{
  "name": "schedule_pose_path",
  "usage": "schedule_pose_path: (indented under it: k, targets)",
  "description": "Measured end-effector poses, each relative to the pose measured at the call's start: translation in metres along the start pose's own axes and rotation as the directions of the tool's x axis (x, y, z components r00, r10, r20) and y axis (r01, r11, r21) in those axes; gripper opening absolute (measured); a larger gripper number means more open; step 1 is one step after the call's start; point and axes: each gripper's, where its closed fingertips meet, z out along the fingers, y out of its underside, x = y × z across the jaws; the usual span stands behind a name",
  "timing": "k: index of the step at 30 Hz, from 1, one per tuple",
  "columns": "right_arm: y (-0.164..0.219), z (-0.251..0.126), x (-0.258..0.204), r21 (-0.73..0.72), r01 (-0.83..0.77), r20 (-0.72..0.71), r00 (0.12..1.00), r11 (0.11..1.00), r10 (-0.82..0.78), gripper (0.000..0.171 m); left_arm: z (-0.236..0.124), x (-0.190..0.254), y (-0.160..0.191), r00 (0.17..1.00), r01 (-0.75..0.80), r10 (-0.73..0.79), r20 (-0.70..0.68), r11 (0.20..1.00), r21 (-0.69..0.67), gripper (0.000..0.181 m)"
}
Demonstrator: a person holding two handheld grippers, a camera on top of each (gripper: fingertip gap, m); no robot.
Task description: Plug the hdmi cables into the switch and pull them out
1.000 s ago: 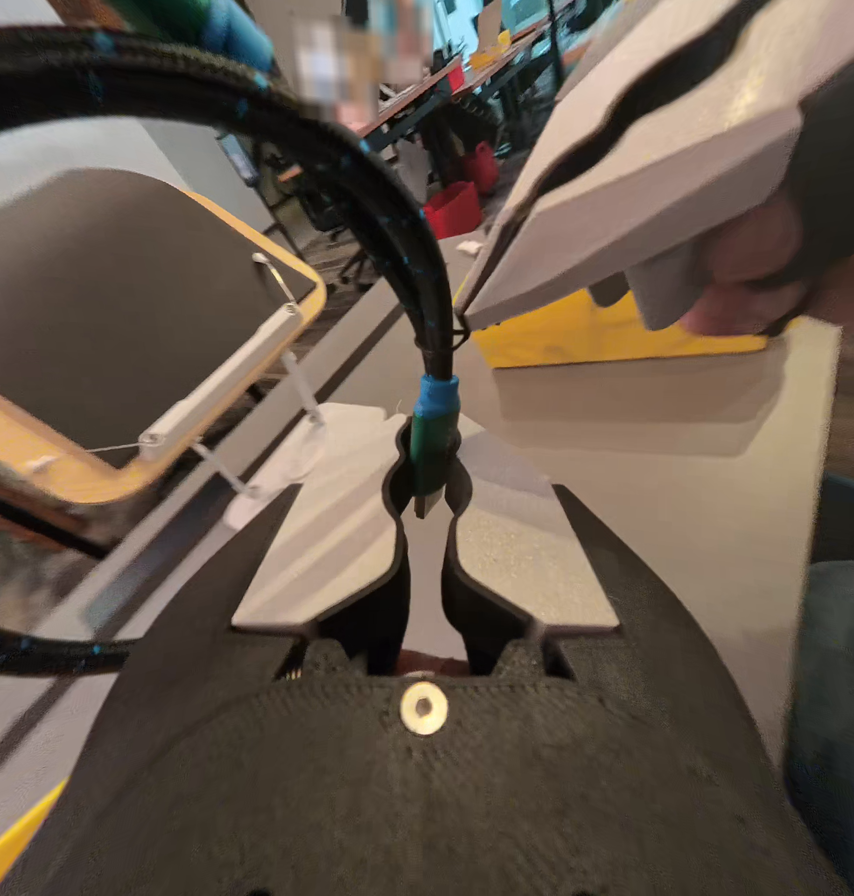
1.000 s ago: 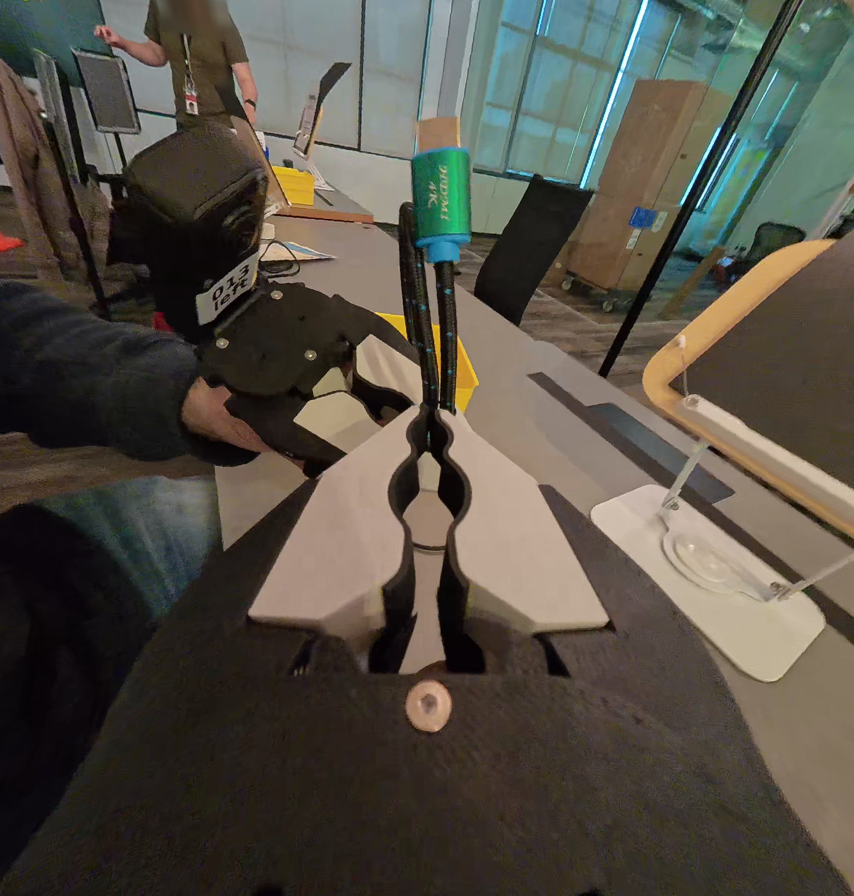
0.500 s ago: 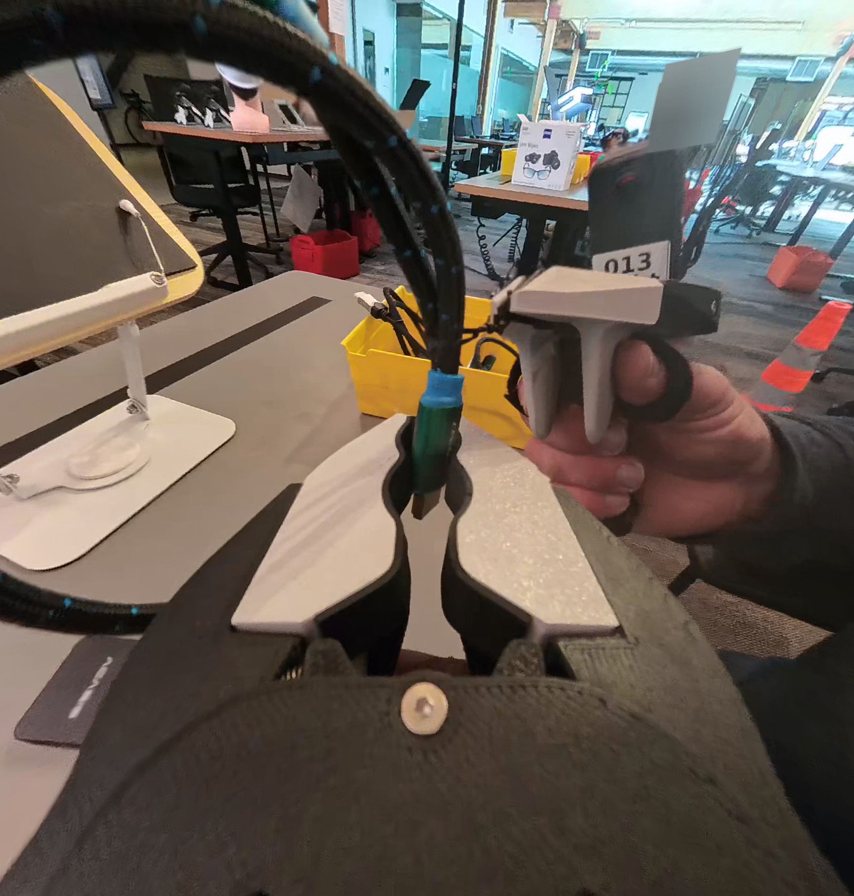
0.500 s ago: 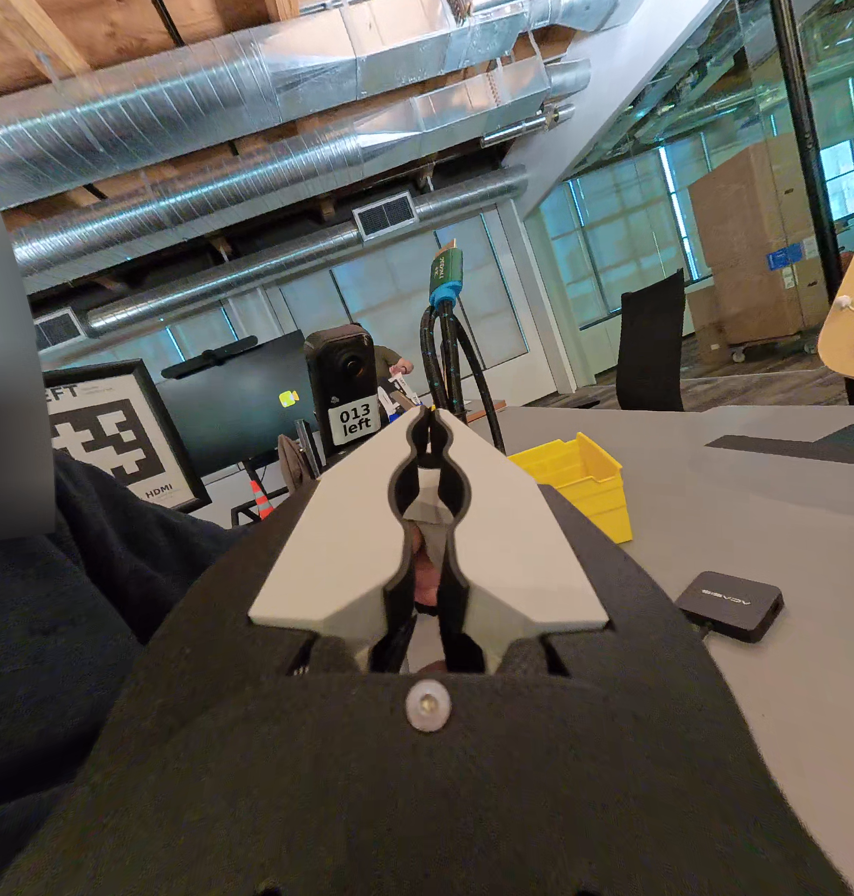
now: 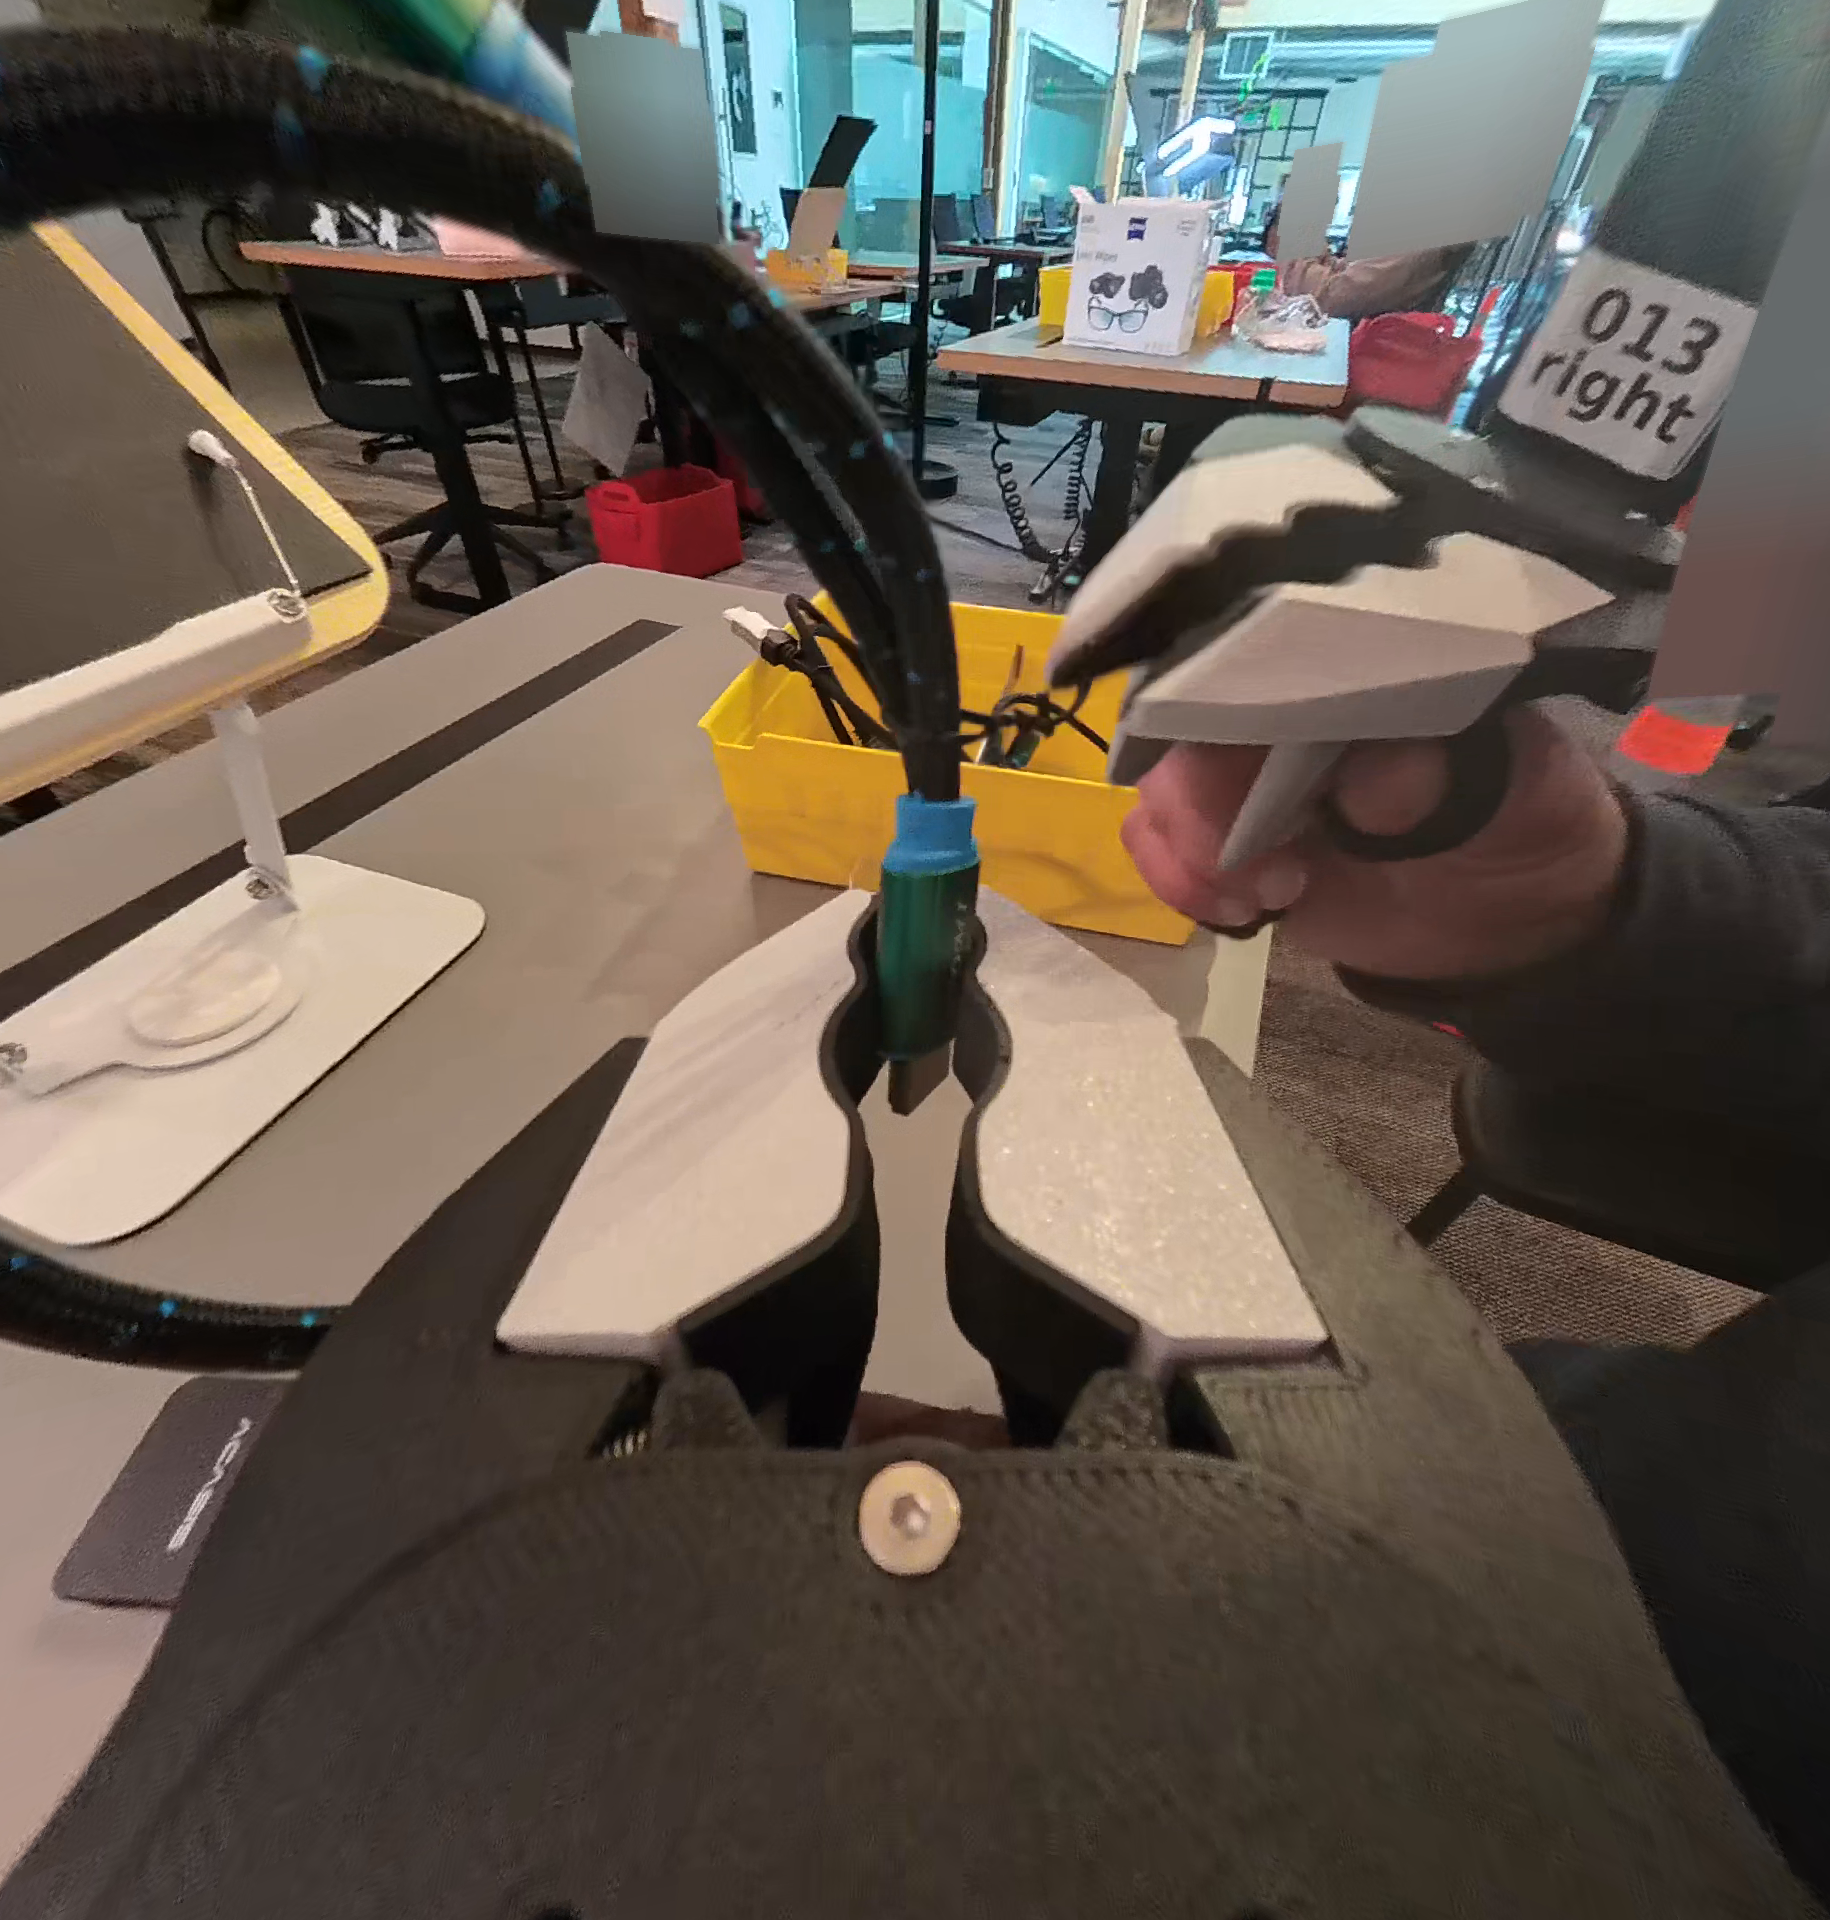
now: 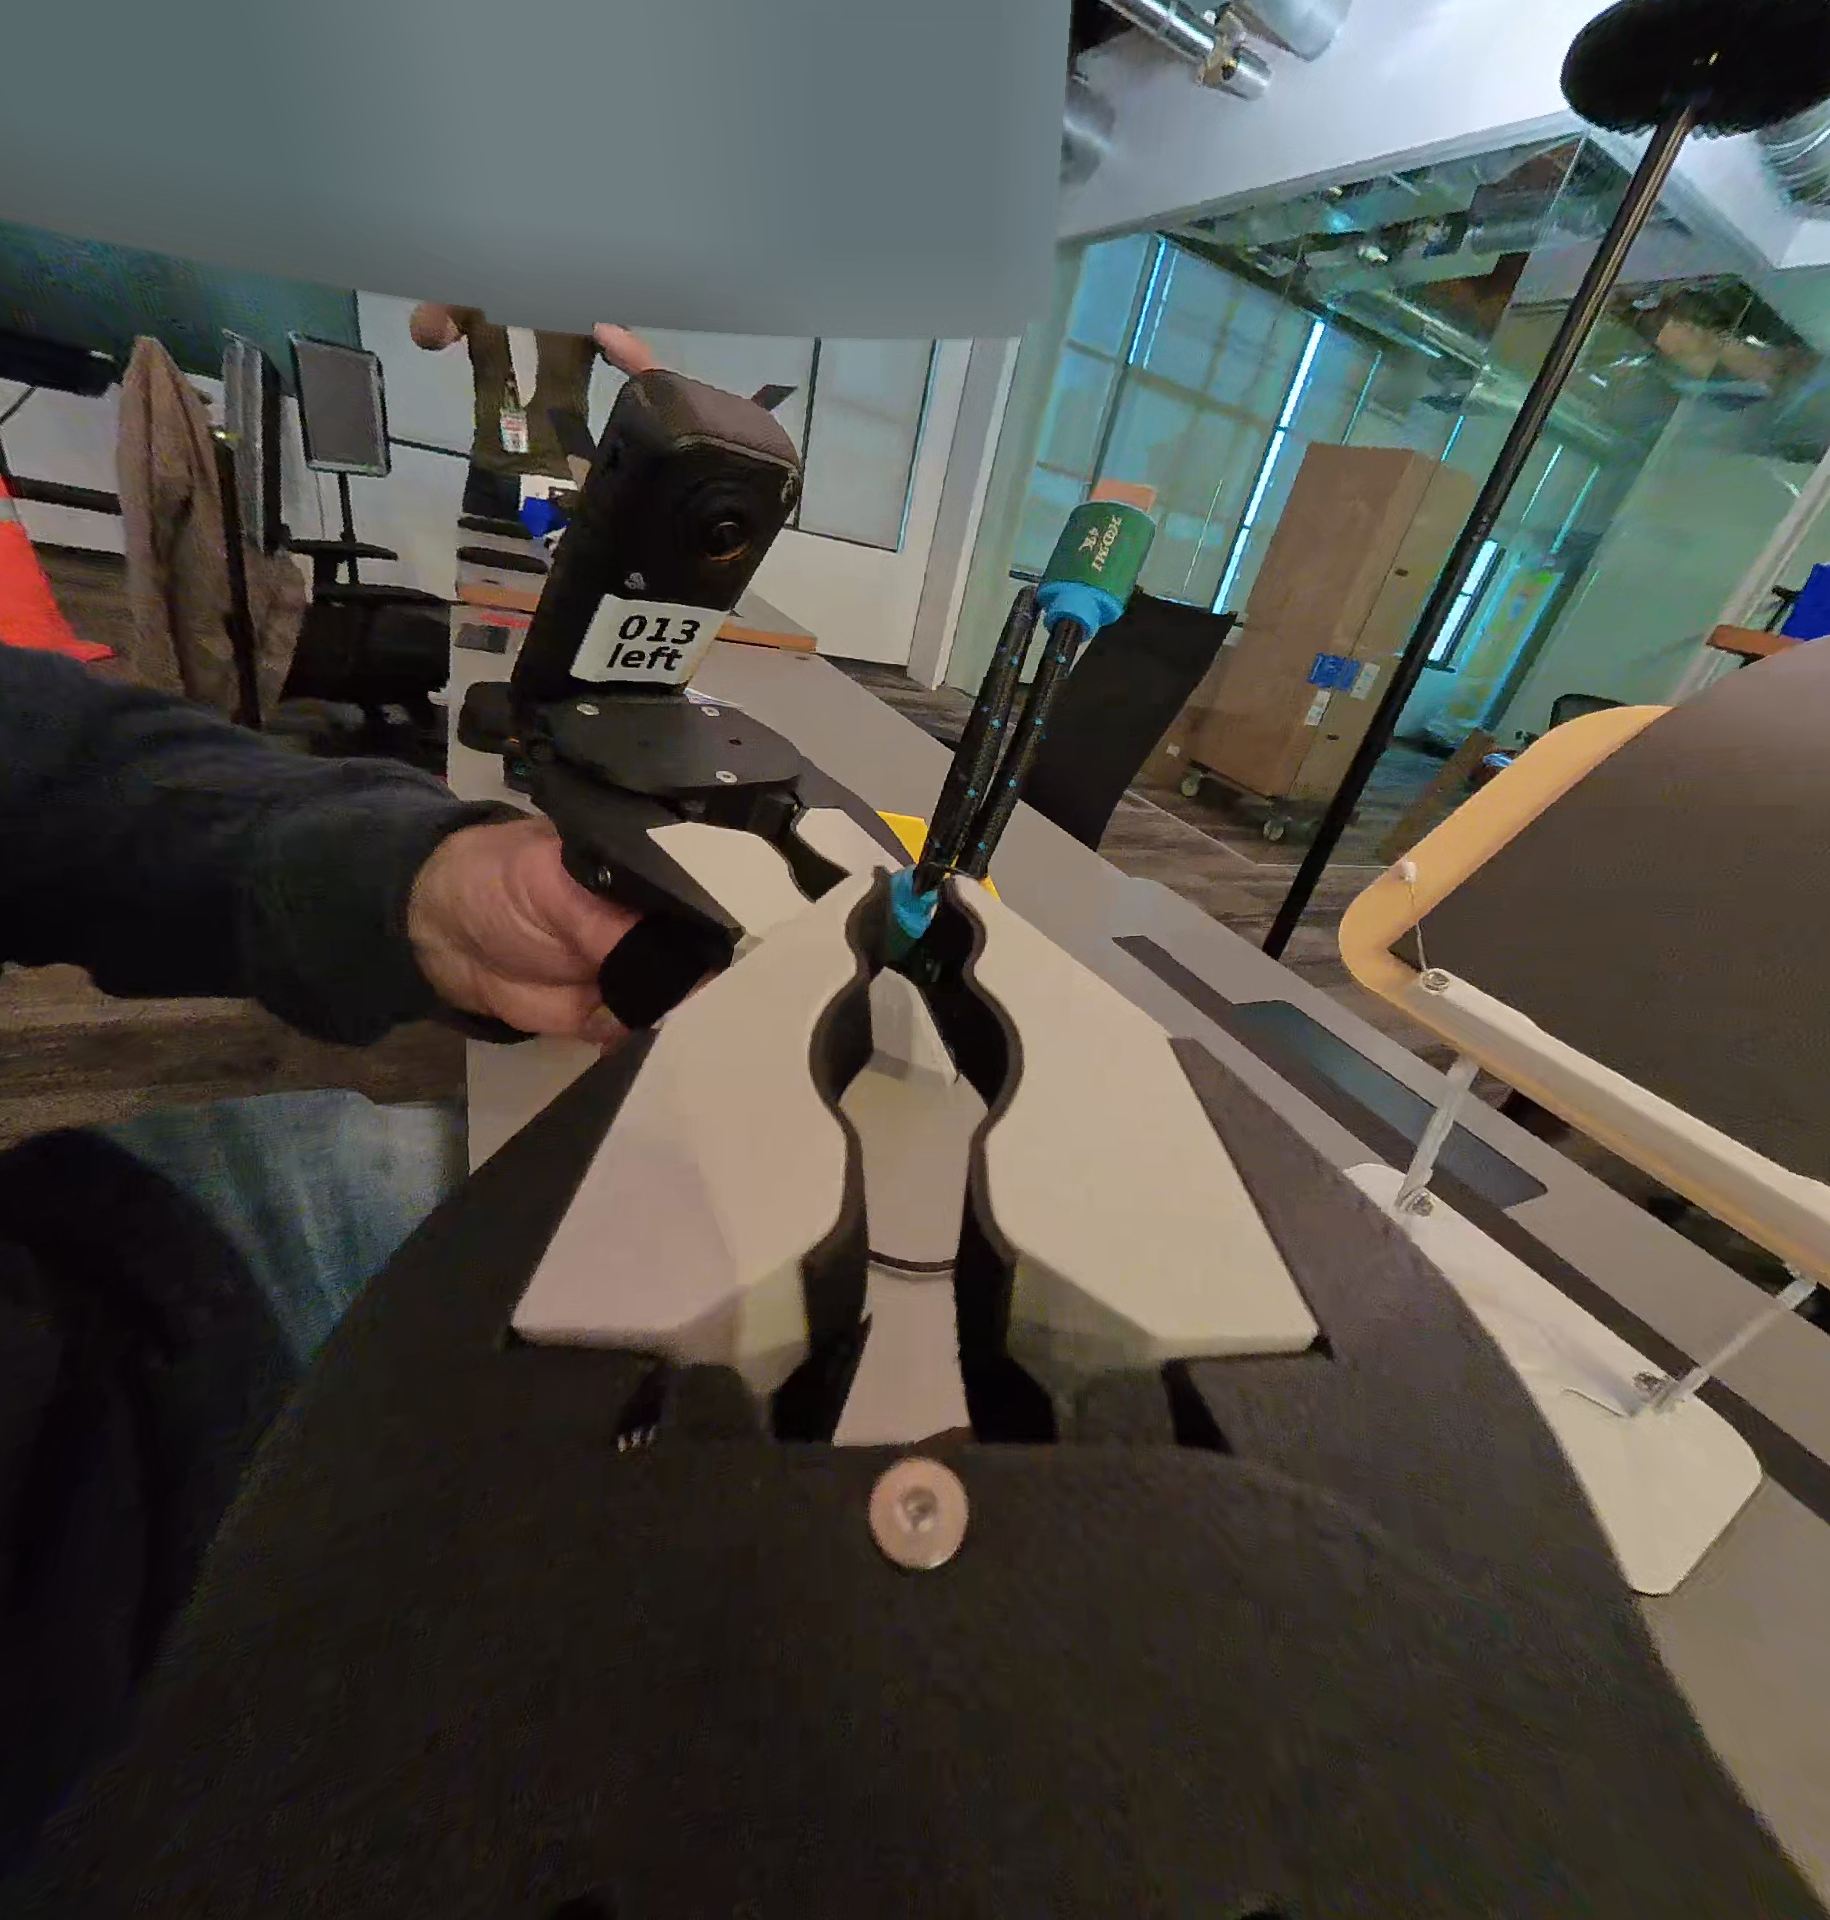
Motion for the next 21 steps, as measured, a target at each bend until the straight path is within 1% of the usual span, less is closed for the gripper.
schedule_pose_path:
  k: [1, 2, 4, 5, 6, 7, 11, 14, 16, 18, 20, 21]
  targets:
    - [-0.002, 0.0, 0.001, -0.01, 0.02, -0.01, 1.0, 1.0, -0.02, 0.017, 0.0, -0.003, 0.001, 1.0, -0.021, 0.021, 0.017, 1.0, -0.009, 0.009]
    - [-0.004, 0.0, 0.001, -0.027, 0.045, -0.014, 0.999, 0.999, -0.045, 0.023, -0.001, -0.004, 0.002, 0.998, -0.052, 0.053, 0.032, 0.998, -0.017, 0.009]
    - [-0.002, 0.002, -0.001, -0.07, 0.082, -0.006, 0.997, 0.994, -0.083, 0.024, 0.0, -0.004, 0.001, 0.997, -0.066, 0.067, 0.036, 0.997, -0.025, 0.009]
    - [0.0, 0.002, -0.003, -0.083, 0.093, 0.009, 0.996, 0.992, -0.092, 0.02, 0.0, -0.004, 0.003, 0.995, -0.084, 0.085, 0.042, 0.996, -0.034, 0.009]
    - [0.0, 0.003, -0.004, -0.087, 0.104, 0.017, 0.995, 0.991, -0.103, 0.006, 0.001, -0.004, 0.003, 0.994, -0.096, 0.097, 0.047, 0.995, -0.035, 0.009]
    - [0.001, 0.003, -0.003, -0.093, 0.11, 0.014, 0.994, 0.99, -0.109, 0.001, 0.001, -0.003, 0.003, 0.995, -0.089, 0.09, 0.042, 0.995, -0.033, 0.009]
    - [0.005, 0.001, -0.004, -0.107, 0.15, 0.02, 0.989, 0.983, -0.149, 0.0, 0.001, -0.002, 0.003, 0.997, -0.07, 0.071, 0.033, 0.997, -0.03, 0.009]
    - [0.01, 0.001, -0.008, -0.157, 0.261, 0.033, 0.965, 0.952, -0.259, 0.0, 0.001, 0.002, 0.001, 1.0, -0.018, 0.018, -0.002, 1.0, -0.02, 0.009]
    - [0.012, 0.002, -0.01, -0.167, 0.283, 0.039, 0.959, 0.945, -0.28, 0.0, 0.001, 0.005, -0.001, 0.999, 0.031, -0.031, -0.029, 1.0, -0.003, 0.009]
    - [0.02, 0.004, -0.008, -0.187, 0.24, 0.041, 0.971, 0.952, -0.237, 0.0, 0.0, 0.008, -0.006, 0.997, 0.061, -0.059, -0.058, 0.997, 0.036, 0.009]
    - [0.024, -0.001, -0.003, -0.164, 0.143, 0.036, 0.99, 0.976, -0.139, 0.0, -0.006, 0.005, -0.017, 0.991, 0.118, -0.11, -0.082, 0.988, 0.102, 0.009]
    - [0.023, -0.003, 0.0, -0.149, 0.11, 0.023, 0.994, 0.983, -0.107, 0.0, -0.009, 0.002, -0.021, 0.992, 0.114, -0.106, -0.075, 0.987, 0.111, 0.009]
